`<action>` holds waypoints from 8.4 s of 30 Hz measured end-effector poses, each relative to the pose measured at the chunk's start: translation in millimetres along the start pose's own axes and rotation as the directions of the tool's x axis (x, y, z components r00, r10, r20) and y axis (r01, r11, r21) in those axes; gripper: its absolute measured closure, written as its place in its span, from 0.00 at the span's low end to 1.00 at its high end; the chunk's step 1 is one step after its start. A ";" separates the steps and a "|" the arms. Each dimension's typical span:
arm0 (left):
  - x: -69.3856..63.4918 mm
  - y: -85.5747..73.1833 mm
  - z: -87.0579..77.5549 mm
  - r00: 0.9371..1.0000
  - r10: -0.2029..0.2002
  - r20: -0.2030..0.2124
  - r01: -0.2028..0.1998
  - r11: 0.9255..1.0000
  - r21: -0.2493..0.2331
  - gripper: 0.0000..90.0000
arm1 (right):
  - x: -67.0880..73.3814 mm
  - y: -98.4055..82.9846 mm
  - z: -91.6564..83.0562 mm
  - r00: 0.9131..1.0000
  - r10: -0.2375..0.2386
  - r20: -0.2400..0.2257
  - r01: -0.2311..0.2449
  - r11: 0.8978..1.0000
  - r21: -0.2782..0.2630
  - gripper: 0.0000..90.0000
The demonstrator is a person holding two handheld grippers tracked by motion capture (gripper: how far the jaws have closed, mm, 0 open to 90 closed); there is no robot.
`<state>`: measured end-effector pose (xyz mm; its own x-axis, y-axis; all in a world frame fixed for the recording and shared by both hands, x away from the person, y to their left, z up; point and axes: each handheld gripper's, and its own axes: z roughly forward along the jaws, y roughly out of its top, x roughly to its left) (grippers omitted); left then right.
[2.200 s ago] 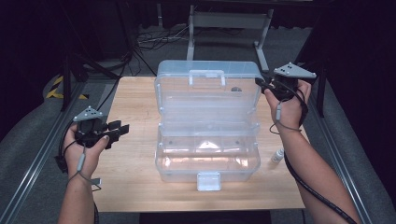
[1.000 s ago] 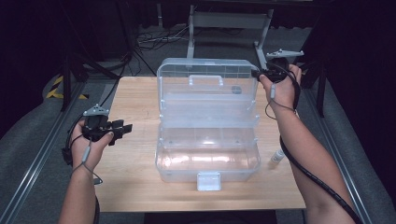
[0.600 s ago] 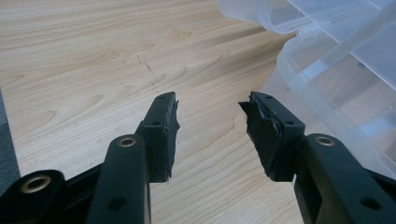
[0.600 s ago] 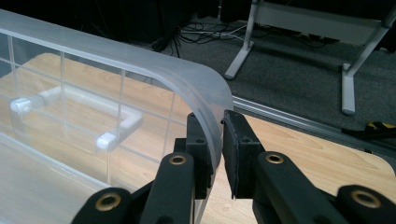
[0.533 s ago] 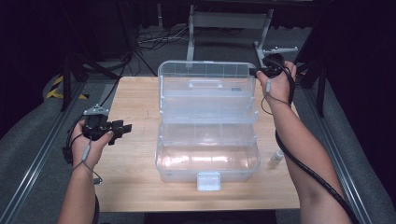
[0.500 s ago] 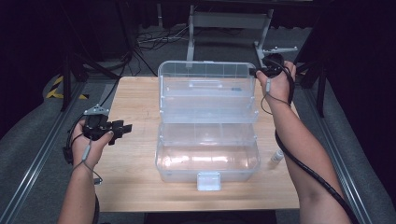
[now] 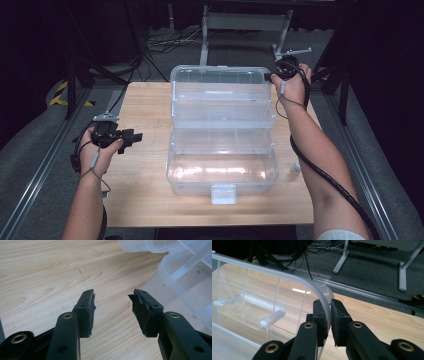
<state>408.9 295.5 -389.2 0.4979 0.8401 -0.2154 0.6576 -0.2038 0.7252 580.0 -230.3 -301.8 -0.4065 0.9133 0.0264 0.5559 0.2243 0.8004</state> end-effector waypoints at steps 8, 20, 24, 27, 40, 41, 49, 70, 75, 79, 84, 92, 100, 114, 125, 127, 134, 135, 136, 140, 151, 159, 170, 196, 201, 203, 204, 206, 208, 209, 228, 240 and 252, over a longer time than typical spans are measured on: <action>-0.9 -1.2 -0.9 1.000 -0.001 0.006 0.001 1.000 -0.002 0.59 | -6.2 0.0 14.8 0.999 0.029 -0.014 -0.029 0.999 0.040 0.93; -2.2 -7.3 -5.1 1.000 0.000 0.003 0.000 1.000 0.008 0.58 | -11.8 -5.4 32.6 0.998 0.056 -0.023 -0.054 0.996 0.064 0.94; -2.0 -9.1 -4.9 1.000 -0.005 0.002 0.005 1.000 0.016 0.57 | -14.9 -6.7 39.9 0.997 0.077 -0.031 -0.074 0.993 0.090 0.94; -1.3 -9.8 -5.0 1.000 -0.007 0.001 0.007 1.000 0.013 0.57 | -15.8 -7.5 42.1 0.996 0.086 -0.035 -0.082 0.992 0.096 0.94; -0.3 -10.5 -3.1 1.000 -0.007 0.008 0.007 1.000 0.022 0.57 | -20.4 -13.8 54.4 0.992 0.116 -0.051 -0.109 0.987 0.120 0.94; 0.2 -10.8 -3.3 1.000 -0.010 0.009 0.009 1.000 0.021 0.57 | -20.5 -13.9 55.2 0.991 0.120 -0.051 -0.113 0.986 0.121 0.94; 2.3 -12.0 -1.8 1.000 -0.013 0.010 0.013 1.000 0.029 0.57 | -22.6 -18.7 63.8 0.988 0.143 -0.056 -0.134 0.981 0.143 0.93; 3.6 -13.2 0.8 1.000 -0.018 0.017 0.017 0.999 0.042 0.57 | -25.8 -29.7 75.2 0.981 0.183 -0.061 -0.172 0.974 0.148 0.93; 3.7 -13.1 1.1 1.000 -0.018 0.018 0.017 0.999 0.043 0.57 | -25.8 -29.7 75.1 0.983 0.175 -0.061 -0.165 0.976 0.145 0.92; 3.8 -13.3 1.0 1.000 -0.018 0.016 0.017 0.999 0.041 0.57 | -26.2 -28.6 73.8 0.983 0.173 -0.060 -0.163 0.975 0.150 0.89; 3.2 -13.2 1.9 1.000 -0.016 0.019 0.015 0.999 0.045 0.56 | -29.0 -25.3 68.1 0.985 0.166 -0.042 -0.159 0.978 0.132 0.80; 0.2 -10.7 4.0 1.000 -0.011 0.022 0.010 0.999 0.043 0.56 | -34.7 -22.5 47.5 0.984 0.170 -0.051 -0.168 0.985 0.045 0.69; -5.6 -5.3 8.3 0.999 0.007 0.032 -0.009 0.999 0.049 0.55 | -40.4 -18.6 9.5 0.987 0.147 -0.061 -0.149 0.989 -0.028 0.65; -10.7 -7.6 1.1 1.000 0.005 0.016 -0.005 0.999 0.041 0.54 | -48.9 -36.0 -62.8 0.989 0.082 -0.125 -0.094 0.991 -0.095 0.59; -13.5 -7.0 -0.7 1.000 0.005 0.014 -0.005 0.999 0.037 0.53 | -42.0 -57.9 -109.5 0.985 0.027 -0.169 -0.048 0.991 -0.125 0.56; -14.3 -6.4 0.2 1.000 0.005 0.015 -0.005 0.999 0.037 0.53 | -40.0 -62.1 -116.5 0.984 0.017 -0.179 -0.039 0.992 -0.123 0.56; -17.3 -4.3 1.0 1.000 0.018 0.017 -0.018 0.999 0.041 0.52 | -38.3 -76.3 -134.7 0.983 -0.002 -0.184 -0.019 0.994 -0.111 0.55; -17.3 -4.3 0.6 1.000 0.017 0.017 -0.018 0.999 0.039 0.52 | -38.6 -77.7 -135.9 0.983 -0.003 -0.184 -0.018 0.994 -0.111 0.55; -16.9 -4.3 0.0 1.000 0.018 0.017 -0.019 0.999 0.038 0.52 | -39.0 -79.7 -137.6 0.983 -0.002 -0.184 -0.018 0.994 -0.109 0.55; -16.1 -4.7 -1.8 1.000 0.016 0.014 -0.017 0.999 0.034 0.52 | -41.1 -89.0 -142.1 0.984 -0.002 -0.179 -0.013 0.996 -0.087 0.53; -16.6 -5.2 -1.9 1.000 0.015 0.012 -0.015 0.999 0.037 0.52 | -43.8 -116.4 -151.5 0.987 -0.016 -0.161 0.014 1.000 -0.013 0.51; -17.0 -5.4 -1.6 1.000 0.015 0.013 -0.015 0.999 0.042 0.52 | -46.0 -131.3 -151.4 0.990 -0.014 -0.143 0.022 0.998 0.055 0.50; -15.4 -6.1 -1.3 1.000 0.018 0.013 -0.018 0.999 0.044 0.52 | -43.6 -149.2 -142.3 0.993 -0.032 -0.113 0.054 0.978 0.200 0.50; -14.8 -7.0 0.8 1.000 0.015 0.015 -0.015 0.998 0.054 0.52 | -29.0 -187.2 -115.2 0.988 -0.044 -0.149 0.100 0.916 0.390 0.47; -15.0 -7.0 0.6 1.000 0.016 0.015 -0.017 0.998 0.054 0.52 | -24.1 -190.4 -111.4 0.986 -0.070 -0.150 0.129 0.890 0.436 0.52; -14.9 -7.1 0.4 1.000 0.015 0.014 -0.016 0.998 0.054 0.52 | -23.4 -191.8 -109.7 0.985 -0.080 -0.150 0.141 0.880 0.454 0.54; -14.8 -7.2 0.4 1.000 0.014 0.014 -0.015 0.998 0.053 0.52 | -22.6 -192.8 -108.5 0.985 -0.089 -0.147 0.148 0.872 0.466 0.55; -14.7 -7.2 0.5 1.000 0.015 0.014 -0.015 0.998 0.055 0.52 | -21.4 -194.0 -107.0 0.984 -0.101 -0.148 0.162 0.861 0.483 0.59; -14.8 -7.1 0.8 1.000 0.016 0.015 -0.017 0.998 0.056 0.52 | -20.1 -195.1 -105.4 0.982 -0.108 -0.153 0.170 0.853 0.493 0.62; -14.8 -7.1 0.8 1.000 0.016 0.015 -0.017 0.998 0.056 0.52 | -20.1 -195.1 -105.4 0.982 -0.108 -0.153 0.170 0.853 0.493 0.62; -13.3 -8.1 1.5 1.000 0.008 0.014 -0.009 0.998 0.057 0.52 | -13.4 -194.6 -98.8 0.965 -0.181 -0.188 0.257 0.793 0.553 0.80; -13.2 -8.2 1.3 1.000 0.008 0.015 -0.009 0.998 0.056 0.52 | -12.6 -181.7 -105.8 0.960 -0.191 -0.203 0.274 0.787 0.553 0.80; -12.5 -8.4 0.9 1.000 0.009 0.017 -0.010 0.998 0.057 0.52 | -11.8 -162.5 -120.7 0.951 -0.206 -0.232 0.302 0.787 0.538 0.80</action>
<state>397.7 286.3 -393.2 0.5134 0.8296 -0.2195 0.6839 -0.2409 0.6887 406.9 -318.5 -359.9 -0.6689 0.7434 -0.0010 0.7052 0.6350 0.3153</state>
